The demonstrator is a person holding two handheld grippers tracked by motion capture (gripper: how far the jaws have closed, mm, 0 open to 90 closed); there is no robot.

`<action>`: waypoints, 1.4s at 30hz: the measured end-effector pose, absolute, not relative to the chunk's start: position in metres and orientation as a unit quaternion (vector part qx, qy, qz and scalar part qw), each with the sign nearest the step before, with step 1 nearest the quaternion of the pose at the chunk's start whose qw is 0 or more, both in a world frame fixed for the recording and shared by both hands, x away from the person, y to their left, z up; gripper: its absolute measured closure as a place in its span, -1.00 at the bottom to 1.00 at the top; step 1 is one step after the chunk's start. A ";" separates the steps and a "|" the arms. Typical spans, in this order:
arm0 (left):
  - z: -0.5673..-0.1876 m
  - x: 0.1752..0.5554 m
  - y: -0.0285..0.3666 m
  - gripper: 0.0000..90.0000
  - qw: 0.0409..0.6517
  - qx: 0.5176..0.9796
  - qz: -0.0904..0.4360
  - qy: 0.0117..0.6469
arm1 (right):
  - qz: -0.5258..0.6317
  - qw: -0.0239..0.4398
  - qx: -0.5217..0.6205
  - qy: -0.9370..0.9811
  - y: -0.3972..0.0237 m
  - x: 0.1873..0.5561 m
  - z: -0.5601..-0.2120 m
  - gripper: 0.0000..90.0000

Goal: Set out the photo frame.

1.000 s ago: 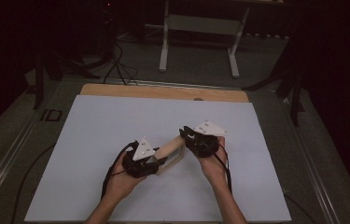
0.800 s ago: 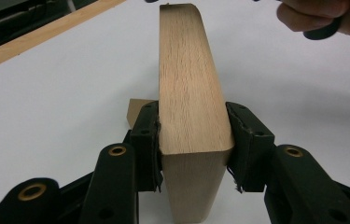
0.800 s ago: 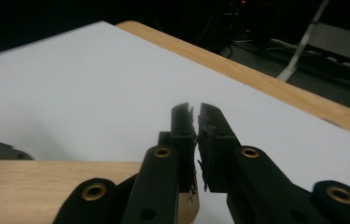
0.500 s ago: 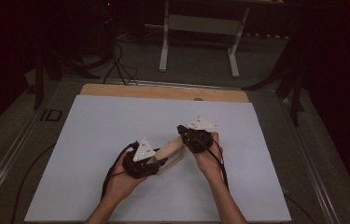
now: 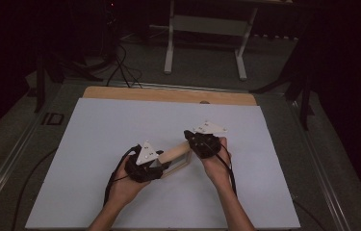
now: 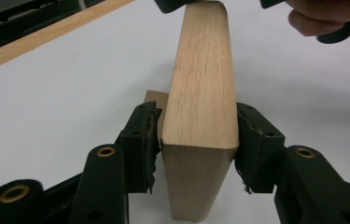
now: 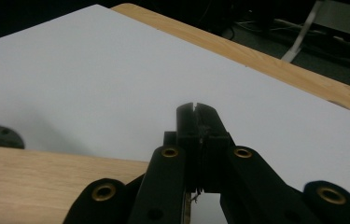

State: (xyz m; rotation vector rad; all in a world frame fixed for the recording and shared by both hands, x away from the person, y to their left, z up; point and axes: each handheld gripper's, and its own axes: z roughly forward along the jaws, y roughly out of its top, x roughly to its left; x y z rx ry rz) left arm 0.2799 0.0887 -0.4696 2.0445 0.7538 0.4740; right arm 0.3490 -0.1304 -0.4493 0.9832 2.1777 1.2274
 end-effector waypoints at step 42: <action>-0.480 0.285 0.088 0.10 0.411 0.822 0.232 0.319 | 0.453 0.213 0.361 0.787 -0.147 0.328 -0.441 0.26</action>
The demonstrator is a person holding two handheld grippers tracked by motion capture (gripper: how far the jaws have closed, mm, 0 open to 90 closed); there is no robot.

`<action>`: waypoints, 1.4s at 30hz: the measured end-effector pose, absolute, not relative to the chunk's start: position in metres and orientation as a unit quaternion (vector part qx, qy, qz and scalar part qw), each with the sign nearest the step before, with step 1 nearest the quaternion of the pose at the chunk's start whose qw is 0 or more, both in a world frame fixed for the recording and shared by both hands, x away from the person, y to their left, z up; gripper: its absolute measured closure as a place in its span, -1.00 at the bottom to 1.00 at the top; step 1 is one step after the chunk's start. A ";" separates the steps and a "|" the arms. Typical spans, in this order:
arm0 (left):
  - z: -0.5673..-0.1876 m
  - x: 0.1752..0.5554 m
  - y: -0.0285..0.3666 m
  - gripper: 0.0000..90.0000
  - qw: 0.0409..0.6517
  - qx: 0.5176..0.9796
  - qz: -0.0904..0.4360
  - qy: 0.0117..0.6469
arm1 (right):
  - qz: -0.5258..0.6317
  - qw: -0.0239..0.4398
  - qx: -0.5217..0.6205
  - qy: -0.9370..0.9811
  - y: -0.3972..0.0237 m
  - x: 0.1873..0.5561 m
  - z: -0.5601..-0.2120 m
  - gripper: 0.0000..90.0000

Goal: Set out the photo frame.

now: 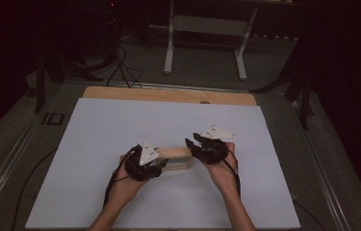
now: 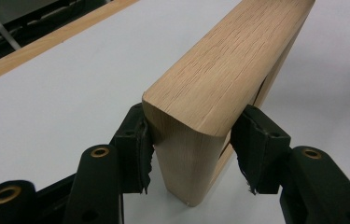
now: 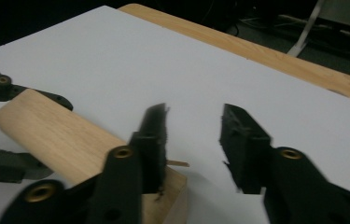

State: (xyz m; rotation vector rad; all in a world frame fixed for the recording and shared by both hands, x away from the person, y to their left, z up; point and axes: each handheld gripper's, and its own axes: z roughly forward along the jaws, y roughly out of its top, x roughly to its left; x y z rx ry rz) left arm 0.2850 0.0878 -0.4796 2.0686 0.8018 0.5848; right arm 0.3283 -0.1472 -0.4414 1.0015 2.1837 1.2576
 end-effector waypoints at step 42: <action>-0.480 0.294 0.095 0.18 0.409 0.824 0.210 0.332 | 0.454 0.144 0.271 0.836 -0.157 0.324 -0.476 0.03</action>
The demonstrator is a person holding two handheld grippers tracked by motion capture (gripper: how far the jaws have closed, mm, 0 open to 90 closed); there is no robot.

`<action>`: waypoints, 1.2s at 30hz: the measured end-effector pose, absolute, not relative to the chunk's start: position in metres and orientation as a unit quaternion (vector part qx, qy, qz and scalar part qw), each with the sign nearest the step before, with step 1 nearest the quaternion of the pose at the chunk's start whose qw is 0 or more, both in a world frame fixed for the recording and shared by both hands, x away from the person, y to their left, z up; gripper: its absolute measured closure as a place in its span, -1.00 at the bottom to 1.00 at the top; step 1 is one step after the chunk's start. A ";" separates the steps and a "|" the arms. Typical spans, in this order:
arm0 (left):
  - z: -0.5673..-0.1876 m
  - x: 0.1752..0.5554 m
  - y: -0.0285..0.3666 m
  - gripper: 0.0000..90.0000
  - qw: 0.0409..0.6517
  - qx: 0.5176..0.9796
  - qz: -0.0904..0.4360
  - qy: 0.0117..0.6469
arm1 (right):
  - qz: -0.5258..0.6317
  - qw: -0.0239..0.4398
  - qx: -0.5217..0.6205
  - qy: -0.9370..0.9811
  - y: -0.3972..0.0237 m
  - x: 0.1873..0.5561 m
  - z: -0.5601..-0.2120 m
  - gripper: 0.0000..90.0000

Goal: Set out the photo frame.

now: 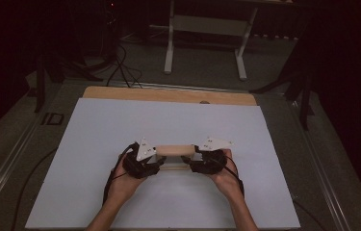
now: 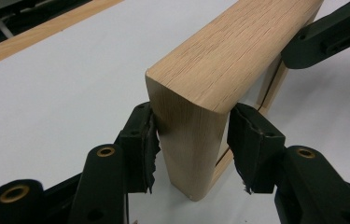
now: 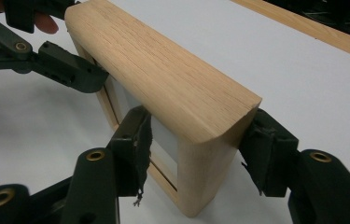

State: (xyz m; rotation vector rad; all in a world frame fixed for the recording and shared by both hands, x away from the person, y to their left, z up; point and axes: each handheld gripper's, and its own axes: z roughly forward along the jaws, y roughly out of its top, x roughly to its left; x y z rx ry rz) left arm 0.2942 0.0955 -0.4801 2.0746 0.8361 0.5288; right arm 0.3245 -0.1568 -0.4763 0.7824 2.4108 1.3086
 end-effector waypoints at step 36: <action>-0.480 0.314 0.110 0.19 0.417 0.809 0.198 0.364 | 0.452 0.129 0.301 0.830 -0.142 0.345 -0.475 0.04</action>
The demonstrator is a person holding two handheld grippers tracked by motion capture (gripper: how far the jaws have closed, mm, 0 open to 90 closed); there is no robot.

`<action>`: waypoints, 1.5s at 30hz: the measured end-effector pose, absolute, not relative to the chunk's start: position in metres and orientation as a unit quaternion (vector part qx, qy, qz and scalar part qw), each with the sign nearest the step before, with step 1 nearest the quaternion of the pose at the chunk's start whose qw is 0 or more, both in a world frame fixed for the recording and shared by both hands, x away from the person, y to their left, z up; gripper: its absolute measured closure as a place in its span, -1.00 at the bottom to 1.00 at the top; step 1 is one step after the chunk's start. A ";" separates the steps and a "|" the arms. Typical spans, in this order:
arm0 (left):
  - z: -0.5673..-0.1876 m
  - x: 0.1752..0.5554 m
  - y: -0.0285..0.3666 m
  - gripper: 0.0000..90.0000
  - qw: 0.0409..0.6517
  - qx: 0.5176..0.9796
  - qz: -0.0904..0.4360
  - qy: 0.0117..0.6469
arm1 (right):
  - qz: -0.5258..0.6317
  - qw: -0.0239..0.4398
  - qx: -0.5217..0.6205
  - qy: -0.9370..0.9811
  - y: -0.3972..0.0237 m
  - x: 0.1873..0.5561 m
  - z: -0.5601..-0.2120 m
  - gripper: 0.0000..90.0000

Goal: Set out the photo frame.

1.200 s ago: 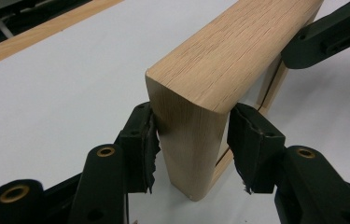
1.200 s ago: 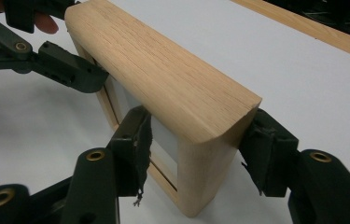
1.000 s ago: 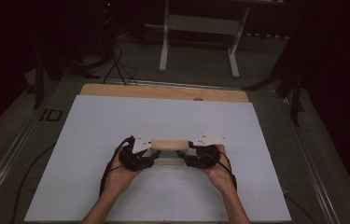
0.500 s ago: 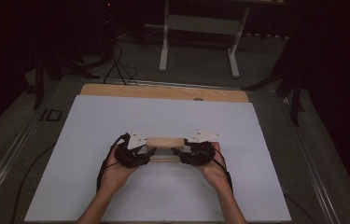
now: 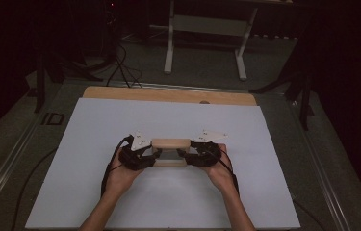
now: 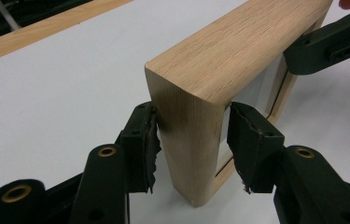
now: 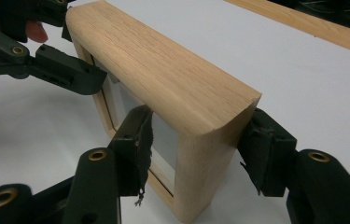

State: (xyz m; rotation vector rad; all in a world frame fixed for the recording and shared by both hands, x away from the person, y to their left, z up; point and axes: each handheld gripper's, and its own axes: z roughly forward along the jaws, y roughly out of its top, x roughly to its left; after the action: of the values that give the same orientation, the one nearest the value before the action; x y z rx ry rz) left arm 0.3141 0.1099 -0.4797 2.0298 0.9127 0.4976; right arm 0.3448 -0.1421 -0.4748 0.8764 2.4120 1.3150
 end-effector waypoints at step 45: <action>-0.484 0.333 0.109 0.19 0.406 0.800 0.179 0.405 | 0.439 0.131 0.348 0.818 -0.143 0.360 -0.481 0.15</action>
State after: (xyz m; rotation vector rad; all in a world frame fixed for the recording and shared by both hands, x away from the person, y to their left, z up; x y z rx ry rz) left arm 0.3333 0.1086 -0.4841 2.0169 1.0206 0.4523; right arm 0.3602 -0.1428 -0.4811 1.0113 2.3743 1.2756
